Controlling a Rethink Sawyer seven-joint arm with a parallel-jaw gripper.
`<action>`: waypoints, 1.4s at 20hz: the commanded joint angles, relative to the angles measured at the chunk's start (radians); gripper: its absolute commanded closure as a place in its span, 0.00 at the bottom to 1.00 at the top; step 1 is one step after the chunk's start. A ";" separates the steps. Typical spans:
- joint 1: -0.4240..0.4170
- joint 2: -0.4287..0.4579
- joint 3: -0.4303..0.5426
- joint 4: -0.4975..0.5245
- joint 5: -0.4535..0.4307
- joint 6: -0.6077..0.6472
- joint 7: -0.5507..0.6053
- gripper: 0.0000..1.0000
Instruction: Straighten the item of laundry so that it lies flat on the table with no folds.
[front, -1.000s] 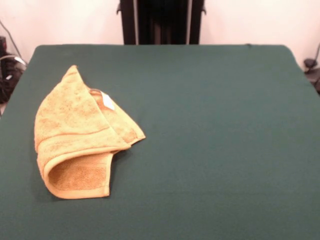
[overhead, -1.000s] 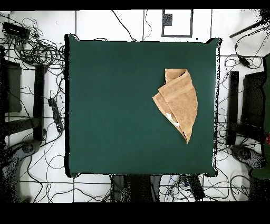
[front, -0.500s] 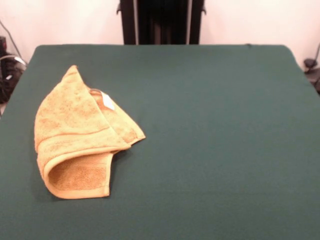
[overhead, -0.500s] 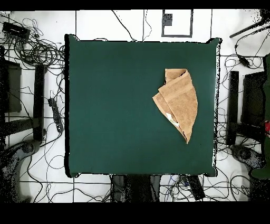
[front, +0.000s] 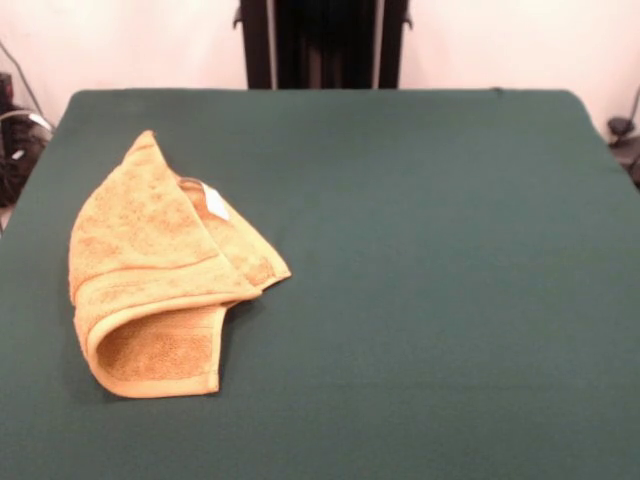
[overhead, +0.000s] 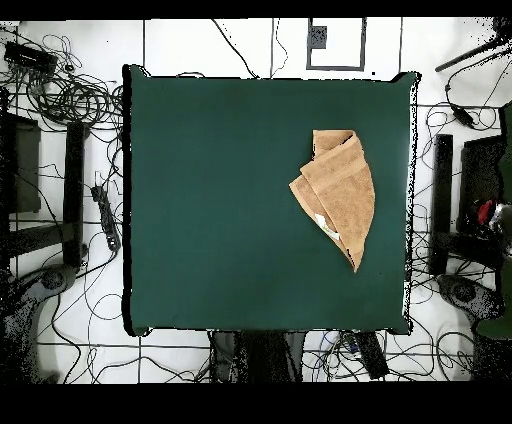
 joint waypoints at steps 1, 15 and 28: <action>0.151 -0.001 -0.071 0.151 0.070 -0.107 0.402 0.00; 0.190 0.143 -0.103 -0.069 0.124 0.010 0.303 0.00; 0.206 0.359 -0.103 -0.238 0.086 -0.146 0.245 0.00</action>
